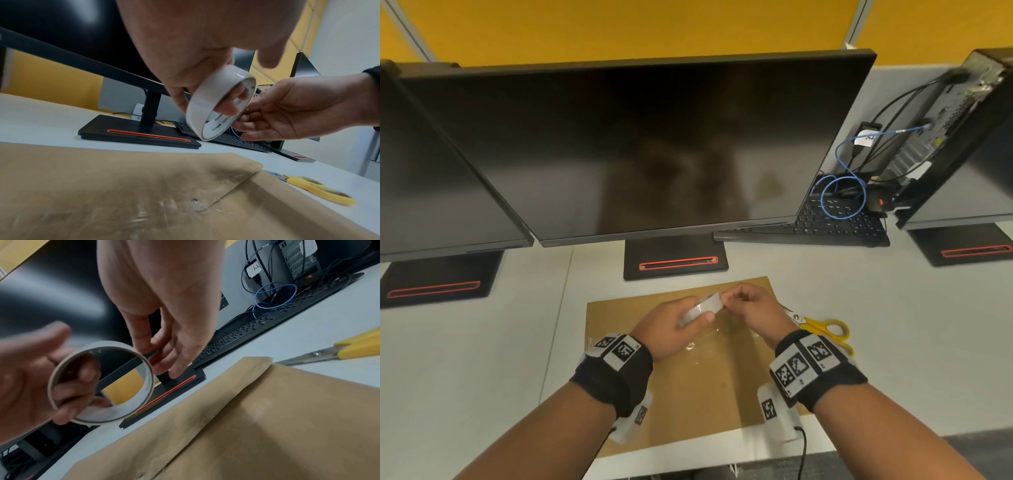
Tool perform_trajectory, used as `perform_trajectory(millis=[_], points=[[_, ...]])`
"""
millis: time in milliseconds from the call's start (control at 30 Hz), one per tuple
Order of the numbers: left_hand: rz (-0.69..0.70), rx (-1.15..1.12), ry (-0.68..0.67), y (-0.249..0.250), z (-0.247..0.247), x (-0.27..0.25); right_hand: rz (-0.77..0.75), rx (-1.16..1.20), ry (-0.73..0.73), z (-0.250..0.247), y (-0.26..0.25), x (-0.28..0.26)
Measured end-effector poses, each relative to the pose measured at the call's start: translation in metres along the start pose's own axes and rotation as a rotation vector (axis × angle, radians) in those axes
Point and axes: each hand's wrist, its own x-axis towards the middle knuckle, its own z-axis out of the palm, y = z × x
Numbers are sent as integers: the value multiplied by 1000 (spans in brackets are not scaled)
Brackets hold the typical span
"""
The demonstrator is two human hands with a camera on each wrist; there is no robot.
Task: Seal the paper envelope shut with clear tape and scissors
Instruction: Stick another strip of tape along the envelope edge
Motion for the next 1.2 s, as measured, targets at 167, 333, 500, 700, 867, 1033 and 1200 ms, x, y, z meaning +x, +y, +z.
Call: perform_trajectory(millis=[167,333,500,700,867,1033,1200], points=[[-111,281,23,7,4,14,-73,-117,159,-2,2,-7],[-213,239,26,8,-1,24,-81,-197,199,-11,3,-5],[-68,-382,-61,3,-8,14,83,165,237,-50,5,2],[-93,-155,-86,22,-1,24,123,-15,277,-71,22,5],[-200,302,-117,22,6,34,90,-107,363,-82,30,4],[-217,310,-119,23,19,36,82,-270,310,-86,45,7],[-245,467,-128,13,22,32,-21,-433,143,-79,59,2]])
